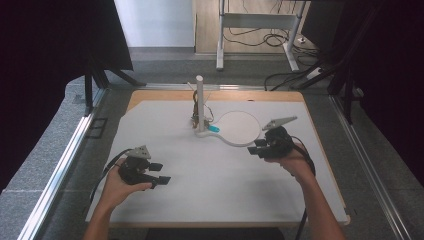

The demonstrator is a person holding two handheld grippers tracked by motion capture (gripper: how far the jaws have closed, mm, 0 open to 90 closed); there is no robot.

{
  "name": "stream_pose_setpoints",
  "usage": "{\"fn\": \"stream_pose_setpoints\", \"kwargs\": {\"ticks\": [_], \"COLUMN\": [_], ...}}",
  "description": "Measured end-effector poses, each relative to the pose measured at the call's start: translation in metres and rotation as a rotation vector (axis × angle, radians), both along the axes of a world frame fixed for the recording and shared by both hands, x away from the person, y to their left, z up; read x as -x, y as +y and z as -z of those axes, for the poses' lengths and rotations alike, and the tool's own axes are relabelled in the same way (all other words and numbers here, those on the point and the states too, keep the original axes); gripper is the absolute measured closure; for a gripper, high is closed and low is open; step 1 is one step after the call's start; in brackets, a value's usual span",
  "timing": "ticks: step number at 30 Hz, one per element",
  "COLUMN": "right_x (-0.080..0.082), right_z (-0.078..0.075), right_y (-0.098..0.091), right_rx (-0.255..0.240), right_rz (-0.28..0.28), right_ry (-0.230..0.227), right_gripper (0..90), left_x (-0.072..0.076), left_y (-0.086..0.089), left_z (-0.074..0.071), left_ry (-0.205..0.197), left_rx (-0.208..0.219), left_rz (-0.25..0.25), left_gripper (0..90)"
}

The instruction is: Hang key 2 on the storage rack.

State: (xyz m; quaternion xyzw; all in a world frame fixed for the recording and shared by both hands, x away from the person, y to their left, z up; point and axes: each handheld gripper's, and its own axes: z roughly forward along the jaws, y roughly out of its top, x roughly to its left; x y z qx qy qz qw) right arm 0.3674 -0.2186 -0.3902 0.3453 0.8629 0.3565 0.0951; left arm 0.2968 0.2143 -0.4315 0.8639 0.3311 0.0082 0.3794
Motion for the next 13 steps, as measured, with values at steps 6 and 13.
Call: {"fn": "stream_pose_setpoints", "kwargs": {"ticks": [6, 13], "right_x": [0.016, 0.017], "right_z": [0.027, 0.030], "right_y": [-0.013, -0.025], "right_rx": [0.033, 0.014], "right_rz": [0.006, 0.053], "right_ry": [0.025, 0.017], "right_gripper": [54.2, 45.5], "left_x": [0.000, 0.000], "left_y": [-0.001, -0.001], "left_z": [0.000, 0.001], "left_ry": [0.002, 0.001], "left_rx": [0.001, -0.014], "left_rz": [-0.012, -0.007], "left_gripper": [36.9, 36.7]}}
